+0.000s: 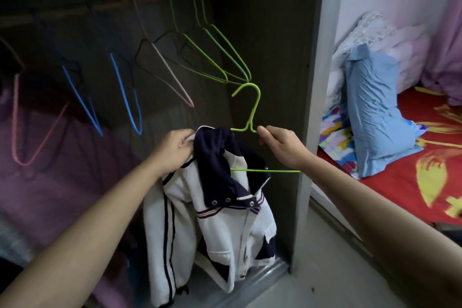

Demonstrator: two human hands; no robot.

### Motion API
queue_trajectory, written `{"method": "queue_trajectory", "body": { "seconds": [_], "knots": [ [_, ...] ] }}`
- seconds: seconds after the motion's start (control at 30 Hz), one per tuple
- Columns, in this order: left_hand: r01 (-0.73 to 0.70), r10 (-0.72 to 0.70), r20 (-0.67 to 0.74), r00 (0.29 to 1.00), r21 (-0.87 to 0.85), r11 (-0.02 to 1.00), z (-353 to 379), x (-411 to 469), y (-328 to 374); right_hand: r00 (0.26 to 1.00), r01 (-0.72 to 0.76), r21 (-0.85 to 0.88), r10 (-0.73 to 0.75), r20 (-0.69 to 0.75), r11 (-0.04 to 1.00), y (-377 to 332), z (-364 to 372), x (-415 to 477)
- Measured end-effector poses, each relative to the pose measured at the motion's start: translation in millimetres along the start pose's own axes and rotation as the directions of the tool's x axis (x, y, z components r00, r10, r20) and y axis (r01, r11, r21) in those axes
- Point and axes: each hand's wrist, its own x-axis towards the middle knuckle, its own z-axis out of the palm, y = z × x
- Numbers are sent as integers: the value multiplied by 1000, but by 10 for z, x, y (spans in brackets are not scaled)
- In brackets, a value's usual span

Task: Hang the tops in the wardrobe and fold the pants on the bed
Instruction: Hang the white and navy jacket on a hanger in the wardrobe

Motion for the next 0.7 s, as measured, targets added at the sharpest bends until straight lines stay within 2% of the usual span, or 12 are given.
{"method": "queue_trajectory", "body": {
  "seconds": [0.13, 0.2, 0.3, 0.4, 0.5, 0.57, 0.63, 0.7],
  "knots": [
    [212, -191, 97, 977, -319, 924, 104, 12, 163, 998, -7, 38, 9, -55, 999, -54, 82, 7],
    [231, -201, 116, 973, -381, 895, 197, -20, 222, 999, 30, 0, -30, -16, 1000, -137, 135, 26],
    [203, -197, 50, 979, -292, 935, 348, -47, 274, 999, 23, 70, -24, 24, 997, -199, 156, 43],
    [231, -246, -161, 956, -108, 967, 396, -33, 265, 998, -64, 241, 64, 8, 968, -138, 176, 3],
    [171, -163, -267, 950, 5, 985, 373, -65, 251, 975, -147, 222, 179, -132, 964, 77, 266, -73],
    [135, -109, -289, 951, 74, 988, 308, -111, 231, 924, -227, 273, 295, -243, 935, 249, 295, -143],
    [147, -119, -311, 943, 67, 987, 216, -170, 195, 855, -322, 447, 459, -241, 835, 443, 299, -184],
    [138, -121, -343, 931, 25, 990, 147, -223, 166, 768, -426, 616, 625, -140, 662, 609, 333, -205]
  ]
}}
